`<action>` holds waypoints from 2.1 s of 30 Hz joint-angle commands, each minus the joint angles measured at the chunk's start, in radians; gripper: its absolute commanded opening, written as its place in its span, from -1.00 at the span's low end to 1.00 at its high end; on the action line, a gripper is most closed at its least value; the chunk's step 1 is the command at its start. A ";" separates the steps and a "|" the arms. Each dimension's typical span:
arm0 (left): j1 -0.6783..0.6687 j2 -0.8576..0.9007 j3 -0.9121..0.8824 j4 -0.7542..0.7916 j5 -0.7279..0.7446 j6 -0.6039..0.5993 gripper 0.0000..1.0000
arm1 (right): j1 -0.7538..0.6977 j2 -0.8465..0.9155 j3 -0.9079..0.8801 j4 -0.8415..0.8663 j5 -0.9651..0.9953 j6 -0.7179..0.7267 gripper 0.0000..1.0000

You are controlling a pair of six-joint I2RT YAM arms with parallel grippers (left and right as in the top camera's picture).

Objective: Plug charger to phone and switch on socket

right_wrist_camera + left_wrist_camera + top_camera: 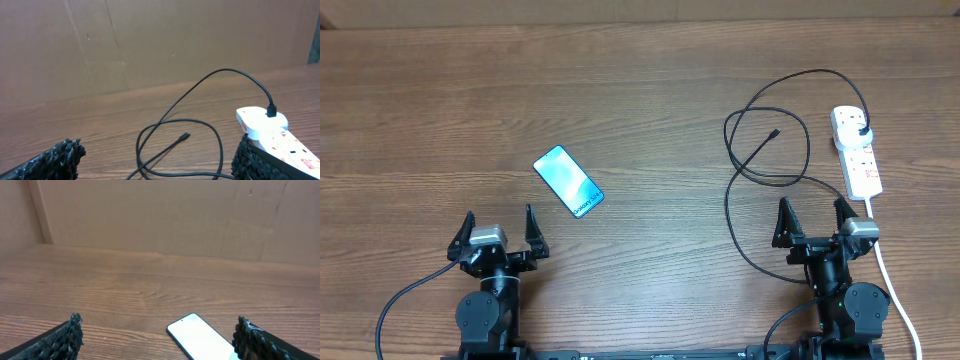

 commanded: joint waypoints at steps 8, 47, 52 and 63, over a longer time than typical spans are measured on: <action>0.007 -0.008 0.001 0.007 0.082 -0.050 0.99 | -0.003 -0.006 -0.010 0.005 0.007 -0.003 1.00; 0.006 0.498 0.615 -0.253 0.214 -0.206 1.00 | -0.003 -0.006 -0.010 0.005 0.008 -0.003 1.00; 0.005 0.762 0.901 -0.519 0.213 -0.196 0.99 | -0.003 -0.006 -0.010 0.005 0.007 -0.003 1.00; 0.005 1.168 1.293 -1.019 0.434 -0.198 0.99 | -0.003 -0.006 -0.010 0.005 0.007 -0.003 1.00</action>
